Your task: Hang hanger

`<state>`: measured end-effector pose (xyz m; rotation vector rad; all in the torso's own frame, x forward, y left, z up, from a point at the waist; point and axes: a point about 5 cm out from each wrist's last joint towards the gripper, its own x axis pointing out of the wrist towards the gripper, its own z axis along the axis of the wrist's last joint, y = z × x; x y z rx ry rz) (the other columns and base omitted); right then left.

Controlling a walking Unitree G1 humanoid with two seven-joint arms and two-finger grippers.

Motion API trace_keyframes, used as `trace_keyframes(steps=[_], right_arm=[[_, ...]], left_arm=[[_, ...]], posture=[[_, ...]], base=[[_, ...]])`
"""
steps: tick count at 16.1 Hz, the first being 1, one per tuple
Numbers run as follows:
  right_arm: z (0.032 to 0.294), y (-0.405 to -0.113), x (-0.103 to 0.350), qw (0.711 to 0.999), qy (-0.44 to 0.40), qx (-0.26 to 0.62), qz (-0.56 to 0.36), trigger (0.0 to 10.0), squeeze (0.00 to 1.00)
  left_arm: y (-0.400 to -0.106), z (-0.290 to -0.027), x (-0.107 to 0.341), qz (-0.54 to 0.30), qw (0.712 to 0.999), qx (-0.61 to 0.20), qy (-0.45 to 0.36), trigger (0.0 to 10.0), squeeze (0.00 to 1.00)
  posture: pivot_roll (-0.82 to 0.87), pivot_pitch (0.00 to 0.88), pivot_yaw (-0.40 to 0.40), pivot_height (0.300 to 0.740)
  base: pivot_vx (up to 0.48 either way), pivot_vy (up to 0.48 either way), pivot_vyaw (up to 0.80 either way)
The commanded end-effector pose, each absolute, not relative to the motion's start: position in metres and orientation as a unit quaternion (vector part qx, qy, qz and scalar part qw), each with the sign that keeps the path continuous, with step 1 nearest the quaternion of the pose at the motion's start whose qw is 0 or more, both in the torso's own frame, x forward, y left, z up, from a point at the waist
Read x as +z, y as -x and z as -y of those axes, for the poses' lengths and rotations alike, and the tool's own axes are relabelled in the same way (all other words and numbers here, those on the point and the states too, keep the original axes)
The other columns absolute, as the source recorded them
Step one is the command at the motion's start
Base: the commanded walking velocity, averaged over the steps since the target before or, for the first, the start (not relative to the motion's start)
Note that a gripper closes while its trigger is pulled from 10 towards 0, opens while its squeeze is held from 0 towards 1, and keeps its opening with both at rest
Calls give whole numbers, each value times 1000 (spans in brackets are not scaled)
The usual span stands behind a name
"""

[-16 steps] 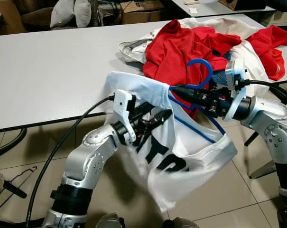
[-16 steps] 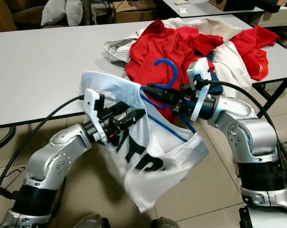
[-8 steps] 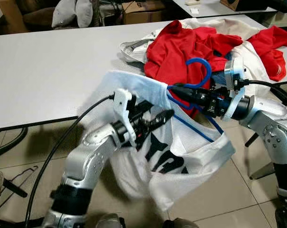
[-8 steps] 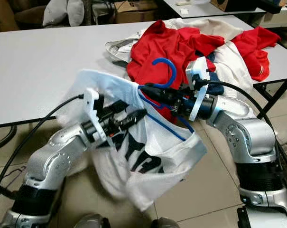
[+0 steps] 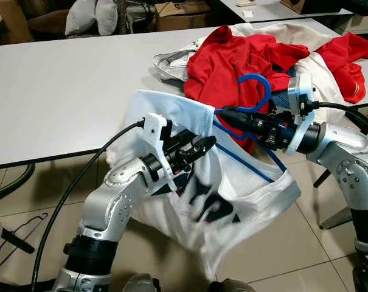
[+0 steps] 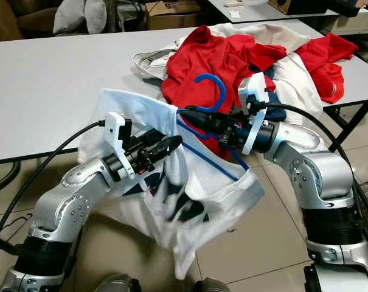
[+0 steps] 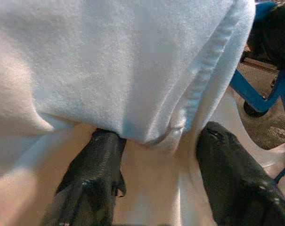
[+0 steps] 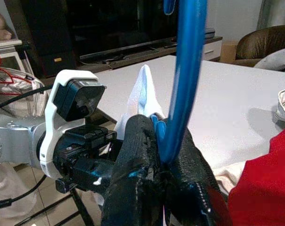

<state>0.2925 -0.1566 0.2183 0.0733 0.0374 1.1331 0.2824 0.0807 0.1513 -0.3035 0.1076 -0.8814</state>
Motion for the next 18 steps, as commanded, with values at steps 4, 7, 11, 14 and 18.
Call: trace_keyframes(steps=[4,7,11,14,18], right_arm=[[156,-293,224,843,-29,537,-7,10000,0],[158,-293,223,845,-22,534,-11,10000,0],[160,-290,210,850,25,525,-45,10000,0],[157,-285,200,842,51,534,-62,10000,0],[157,-291,200,864,59,496,-62,10000,0]], left_arm=[[-280,-86,156,-50,890,-433,131,0,0],[-280,-97,155,-73,899,-424,75,0,0],[-285,-130,184,-71,912,-405,-4,0,0],[-289,-154,221,-68,906,-413,-57,0,0],[-285,-143,218,-87,898,-428,-55,0,0]], posture=[[-91,0,-3,740],[-91,0,-3,740],[-95,0,-2,740],[-82,0,-8,740],[-83,0,5,740]], base=[[0,0,0],[0,0,0],[0,0,0],[0,0,0],[0,0,0]])
